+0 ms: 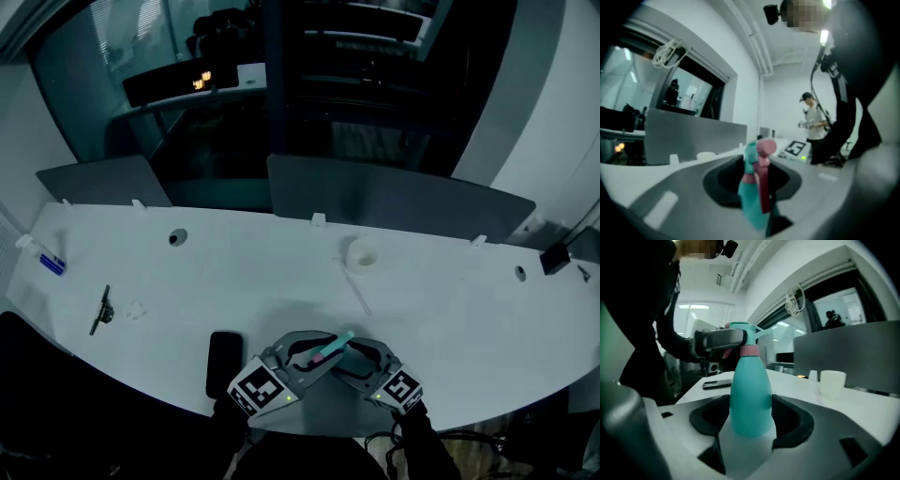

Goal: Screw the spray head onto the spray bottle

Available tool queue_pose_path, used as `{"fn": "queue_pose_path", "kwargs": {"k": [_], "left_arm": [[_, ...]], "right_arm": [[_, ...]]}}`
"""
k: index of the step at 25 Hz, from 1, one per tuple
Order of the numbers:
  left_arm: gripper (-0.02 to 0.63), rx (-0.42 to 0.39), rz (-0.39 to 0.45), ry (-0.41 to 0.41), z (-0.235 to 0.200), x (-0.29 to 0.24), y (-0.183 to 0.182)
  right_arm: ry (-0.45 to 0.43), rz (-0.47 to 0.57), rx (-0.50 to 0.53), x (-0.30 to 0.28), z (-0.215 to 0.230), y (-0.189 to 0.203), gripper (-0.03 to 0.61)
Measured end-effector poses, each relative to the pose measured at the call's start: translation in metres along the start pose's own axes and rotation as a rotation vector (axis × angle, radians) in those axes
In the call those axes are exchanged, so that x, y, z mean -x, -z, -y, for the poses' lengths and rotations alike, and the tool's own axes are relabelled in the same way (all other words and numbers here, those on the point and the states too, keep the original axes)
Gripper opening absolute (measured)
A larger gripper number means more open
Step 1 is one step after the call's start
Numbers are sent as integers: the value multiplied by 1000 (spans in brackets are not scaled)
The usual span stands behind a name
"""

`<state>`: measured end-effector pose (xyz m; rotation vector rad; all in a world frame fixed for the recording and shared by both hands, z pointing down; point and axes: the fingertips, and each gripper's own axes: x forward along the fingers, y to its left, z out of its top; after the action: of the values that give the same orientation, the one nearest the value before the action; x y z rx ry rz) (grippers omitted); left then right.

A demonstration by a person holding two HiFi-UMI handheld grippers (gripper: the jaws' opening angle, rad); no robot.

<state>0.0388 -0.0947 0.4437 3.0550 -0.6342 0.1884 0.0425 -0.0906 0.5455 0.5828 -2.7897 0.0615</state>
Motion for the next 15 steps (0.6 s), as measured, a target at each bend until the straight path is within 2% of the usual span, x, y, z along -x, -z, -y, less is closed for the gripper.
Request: {"fn": "queue_pose_path", "kwargs": {"k": [3,5,6,7,8,10,12,15], "left_arm": [[104,-17,-40,180,8,4,1],[104,-3,-38,202,7,3,-1],[104,12,-23,177,4,3,-3],[104,29,1,129,1,2,-4],[104,43,32,61,-4,2,-6],[104,61,94,-109,-13,3,-9],[104,73,132,-272,-18,2,-11],[104,57,129,-429,-12,-7,-10]], "right_arm": [[-263,-53,-8,-1,-4,1,291],[-350,-98,-77,-3,-4,4,293],[-339,-104,-107,-3,-3,3,293],[-285,-90,-127,0,-1,-1,293],[-193,-51,-143,5,4,-7,293],[51,58,-185,20,15,-19,293],[251,105,-217,27,19,-19,293],[393,72,-215,17,13,-9,293]]}}
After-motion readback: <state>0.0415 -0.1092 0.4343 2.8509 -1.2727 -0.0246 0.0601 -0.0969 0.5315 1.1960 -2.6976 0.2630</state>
